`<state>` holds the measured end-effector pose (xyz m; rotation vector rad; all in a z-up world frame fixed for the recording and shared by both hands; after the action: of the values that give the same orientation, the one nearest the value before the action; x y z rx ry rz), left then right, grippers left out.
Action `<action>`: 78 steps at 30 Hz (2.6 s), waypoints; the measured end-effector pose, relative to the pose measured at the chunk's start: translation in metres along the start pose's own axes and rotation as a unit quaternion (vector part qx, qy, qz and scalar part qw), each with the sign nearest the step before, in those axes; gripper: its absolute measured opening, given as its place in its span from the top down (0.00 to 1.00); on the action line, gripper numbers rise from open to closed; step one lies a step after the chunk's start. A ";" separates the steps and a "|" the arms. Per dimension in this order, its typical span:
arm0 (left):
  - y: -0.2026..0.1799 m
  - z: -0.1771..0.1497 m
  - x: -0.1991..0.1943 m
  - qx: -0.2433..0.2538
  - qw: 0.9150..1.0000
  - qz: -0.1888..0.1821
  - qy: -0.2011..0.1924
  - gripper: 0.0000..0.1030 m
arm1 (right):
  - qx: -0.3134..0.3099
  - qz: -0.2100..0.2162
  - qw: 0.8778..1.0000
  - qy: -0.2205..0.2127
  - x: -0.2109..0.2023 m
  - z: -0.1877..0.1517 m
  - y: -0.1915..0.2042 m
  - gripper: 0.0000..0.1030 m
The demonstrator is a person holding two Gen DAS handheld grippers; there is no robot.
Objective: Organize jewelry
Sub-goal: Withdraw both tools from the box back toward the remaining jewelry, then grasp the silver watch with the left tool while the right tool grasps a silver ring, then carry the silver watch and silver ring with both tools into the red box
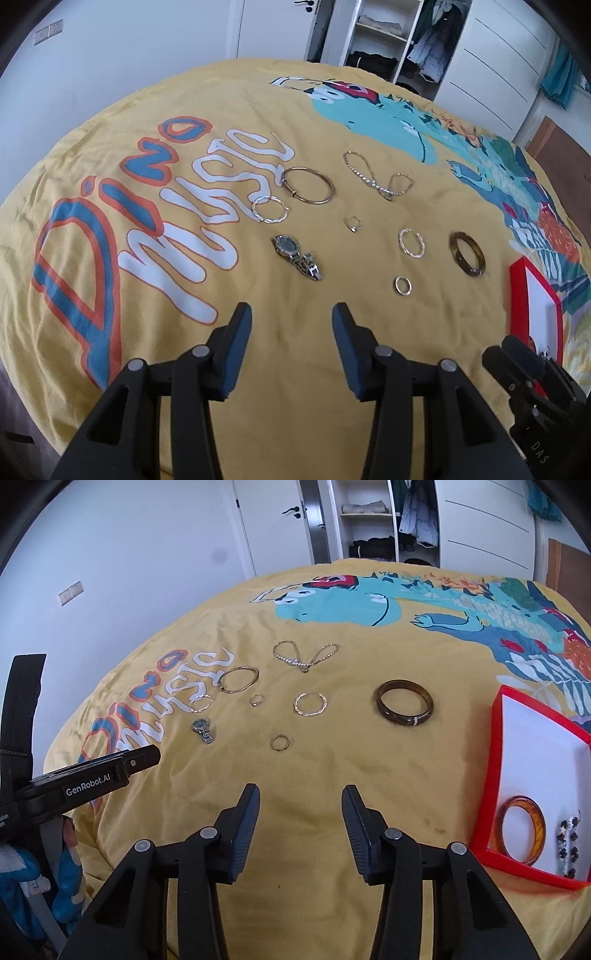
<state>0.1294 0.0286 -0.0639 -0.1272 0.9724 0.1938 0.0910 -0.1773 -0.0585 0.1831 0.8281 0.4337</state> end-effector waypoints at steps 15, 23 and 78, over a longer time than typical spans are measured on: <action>-0.013 0.032 0.085 -0.016 0.999 0.025 0.028 0.56 | -0.002 0.049 0.999 0.024 0.081 0.020 -0.014 0.57; -0.013 0.030 0.096 -0.010 0.999 0.047 0.012 0.54 | -0.005 0.068 0.997 0.030 0.108 0.028 -0.014 0.57; -0.047 -0.001 -0.028 0.017 0.992 -0.125 0.020 0.86 | 0.014 0.047 0.998 -0.038 -0.024 0.016 -0.034 0.80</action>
<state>0.1236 -0.0208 -0.0400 -0.2207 0.9890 -0.0568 0.0987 -0.2186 -0.0431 0.2643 0.7538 0.5009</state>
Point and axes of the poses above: each gripper's, at about its wrist camera, not at the fingertips, and x roughly the way its jaws point, y to its left, z to its top, the point moved 4 cm from there along x, roughly the way its jaws point, and after that the axes turned 10 degrees about z, right-handed, at the moved point
